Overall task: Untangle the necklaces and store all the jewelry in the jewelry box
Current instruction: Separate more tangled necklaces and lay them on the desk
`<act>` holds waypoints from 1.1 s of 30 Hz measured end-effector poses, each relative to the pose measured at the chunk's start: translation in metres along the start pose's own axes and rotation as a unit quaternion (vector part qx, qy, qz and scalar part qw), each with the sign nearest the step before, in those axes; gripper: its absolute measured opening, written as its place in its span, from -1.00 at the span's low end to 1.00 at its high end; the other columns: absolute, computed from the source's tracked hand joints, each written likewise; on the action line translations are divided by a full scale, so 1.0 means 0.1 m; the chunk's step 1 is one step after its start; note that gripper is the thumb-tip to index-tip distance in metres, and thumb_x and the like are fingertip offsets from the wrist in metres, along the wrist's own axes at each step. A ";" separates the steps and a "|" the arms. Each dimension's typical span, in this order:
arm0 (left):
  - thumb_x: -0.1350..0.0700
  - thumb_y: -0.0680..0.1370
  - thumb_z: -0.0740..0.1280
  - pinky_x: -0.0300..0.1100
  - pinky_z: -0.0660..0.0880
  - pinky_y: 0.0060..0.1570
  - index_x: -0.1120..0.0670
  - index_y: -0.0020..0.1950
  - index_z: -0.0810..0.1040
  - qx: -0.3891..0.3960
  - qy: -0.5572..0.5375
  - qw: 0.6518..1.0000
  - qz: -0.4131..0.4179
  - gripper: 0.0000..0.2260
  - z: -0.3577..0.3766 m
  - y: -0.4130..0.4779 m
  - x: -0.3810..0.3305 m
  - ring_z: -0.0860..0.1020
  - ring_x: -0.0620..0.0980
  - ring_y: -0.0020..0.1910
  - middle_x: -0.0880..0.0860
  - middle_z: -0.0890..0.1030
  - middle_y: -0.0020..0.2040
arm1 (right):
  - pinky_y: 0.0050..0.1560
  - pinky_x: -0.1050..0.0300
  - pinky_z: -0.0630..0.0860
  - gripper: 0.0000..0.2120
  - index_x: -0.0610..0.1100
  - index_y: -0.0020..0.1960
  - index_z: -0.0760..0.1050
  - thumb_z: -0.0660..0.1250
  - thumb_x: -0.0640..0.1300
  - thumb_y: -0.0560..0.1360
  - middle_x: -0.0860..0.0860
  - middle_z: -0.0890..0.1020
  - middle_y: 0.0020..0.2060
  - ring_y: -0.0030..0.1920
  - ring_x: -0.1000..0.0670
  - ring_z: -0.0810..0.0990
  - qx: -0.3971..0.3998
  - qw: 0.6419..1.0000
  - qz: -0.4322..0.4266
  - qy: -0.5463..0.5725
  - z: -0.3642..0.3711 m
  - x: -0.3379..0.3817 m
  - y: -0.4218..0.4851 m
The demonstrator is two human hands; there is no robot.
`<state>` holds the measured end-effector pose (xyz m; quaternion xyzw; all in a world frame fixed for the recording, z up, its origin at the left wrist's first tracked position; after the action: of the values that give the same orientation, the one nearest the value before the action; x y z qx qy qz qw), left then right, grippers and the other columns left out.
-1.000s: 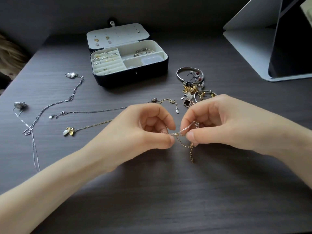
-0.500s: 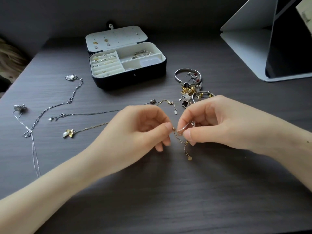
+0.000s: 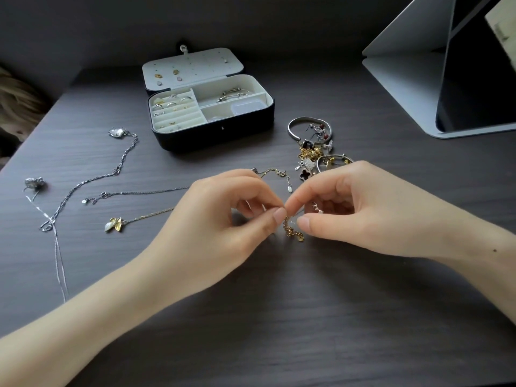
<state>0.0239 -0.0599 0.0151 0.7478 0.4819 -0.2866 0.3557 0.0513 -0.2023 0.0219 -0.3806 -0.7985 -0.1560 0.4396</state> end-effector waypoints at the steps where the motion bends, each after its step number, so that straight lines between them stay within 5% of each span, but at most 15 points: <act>1: 0.03 0.42 0.37 -0.17 0.50 -0.20 -0.02 -0.23 0.62 0.003 -0.023 1.000 -0.010 -0.93 0.00 0.00 0.02 0.57 0.01 -0.24 -0.01 0.59 -0.25 | -0.38 0.38 0.32 -0.90 -0.02 -0.10 0.64 0.39 -0.16 0.43 0.11 0.53 -0.47 -0.45 0.19 0.40 0.002 1.000 -0.001 0.007 0.01 0.00 0.00; 8: -0.11 0.35 0.38 -0.35 0.43 -0.30 -0.01 -0.22 0.62 0.032 -0.096 0.992 -0.072 -0.81 0.02 0.00 0.12 0.53 -0.15 -0.35 -0.07 0.60 -0.34 | -0.41 0.45 0.31 -0.96 -0.08 -0.19 0.64 0.41 -0.15 0.42 0.07 0.60 -0.46 -0.48 0.23 0.44 -0.019 1.000 -0.021 0.012 0.03 0.02 0.01; 16: -0.01 0.49 0.28 -0.37 0.38 -0.24 0.00 -0.21 0.59 0.022 0.088 0.996 0.023 -0.83 0.03 0.00 0.04 0.49 -0.13 -0.27 -0.09 0.55 -0.26 | -0.35 0.46 0.31 -0.92 -0.07 -0.22 0.65 0.40 -0.16 0.44 0.13 0.55 -0.46 -0.40 0.19 0.47 -0.065 0.989 -0.088 -0.099 -0.05 0.05 -0.01; 23: -0.02 0.52 0.26 -0.43 0.35 -0.23 -0.02 -0.20 0.56 0.017 0.100 0.995 0.009 -0.84 0.03 0.01 0.05 0.49 -0.14 -0.24 -0.14 0.53 -0.28 | -0.33 0.44 0.31 -0.86 0.02 -0.16 0.64 0.30 -0.06 0.41 0.12 0.57 -0.40 -0.35 0.16 0.47 -0.075 0.981 -0.093 -0.154 -0.07 0.03 -0.01; 33: 0.08 0.43 0.35 -0.15 0.55 -0.09 0.08 -0.14 0.59 0.051 -0.077 0.994 -0.052 -0.91 0.07 0.00 0.08 0.62 -0.05 -0.17 -0.02 0.67 -0.18 | -0.20 0.10 0.46 -0.87 0.09 -0.08 0.59 0.29 -0.07 0.45 0.07 0.60 -0.28 -0.26 0.02 0.54 -0.098 0.988 -0.096 -0.069 -0.10 0.02 0.00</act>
<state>0.0261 -0.0614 0.0053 0.7145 0.4759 -0.3859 0.3379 0.0562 -0.2074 0.0286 -0.3529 -0.8406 -0.2485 0.3272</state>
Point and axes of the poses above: each hand's wrist, its own y-axis towards the middle knuckle, its own z-axis out of the palm, x = y × z, the point moved 5 cm from there along y, towards the middle knuckle
